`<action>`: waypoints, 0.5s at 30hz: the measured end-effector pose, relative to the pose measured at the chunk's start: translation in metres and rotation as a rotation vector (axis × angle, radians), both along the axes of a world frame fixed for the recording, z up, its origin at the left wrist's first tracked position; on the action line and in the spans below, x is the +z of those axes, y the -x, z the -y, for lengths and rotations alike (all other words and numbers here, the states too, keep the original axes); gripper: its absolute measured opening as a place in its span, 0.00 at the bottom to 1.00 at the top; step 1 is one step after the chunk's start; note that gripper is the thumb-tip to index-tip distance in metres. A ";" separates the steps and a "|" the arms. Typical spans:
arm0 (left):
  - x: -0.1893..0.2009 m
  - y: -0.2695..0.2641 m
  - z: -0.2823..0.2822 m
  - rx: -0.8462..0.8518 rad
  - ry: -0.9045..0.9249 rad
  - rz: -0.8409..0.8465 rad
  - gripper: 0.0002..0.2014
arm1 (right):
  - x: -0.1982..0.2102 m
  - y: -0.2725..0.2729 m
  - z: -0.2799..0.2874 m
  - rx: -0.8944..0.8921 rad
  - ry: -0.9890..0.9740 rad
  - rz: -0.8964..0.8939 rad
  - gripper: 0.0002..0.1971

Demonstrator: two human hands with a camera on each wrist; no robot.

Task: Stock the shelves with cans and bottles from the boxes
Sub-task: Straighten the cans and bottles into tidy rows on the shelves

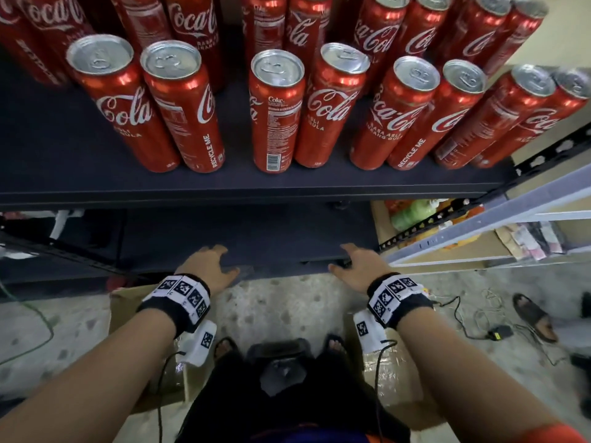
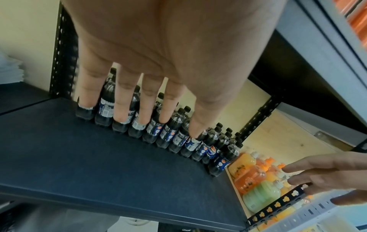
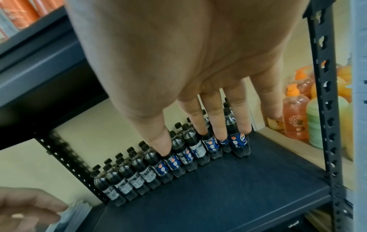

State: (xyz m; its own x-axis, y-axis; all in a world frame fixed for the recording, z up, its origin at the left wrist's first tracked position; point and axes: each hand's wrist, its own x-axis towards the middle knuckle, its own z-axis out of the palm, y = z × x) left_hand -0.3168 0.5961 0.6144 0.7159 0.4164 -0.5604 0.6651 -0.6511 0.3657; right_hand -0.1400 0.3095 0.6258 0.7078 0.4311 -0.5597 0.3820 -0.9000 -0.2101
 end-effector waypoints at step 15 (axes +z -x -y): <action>-0.141 -0.080 0.021 0.021 -0.188 0.063 0.38 | -0.147 -0.089 0.033 0.112 -0.090 0.105 0.41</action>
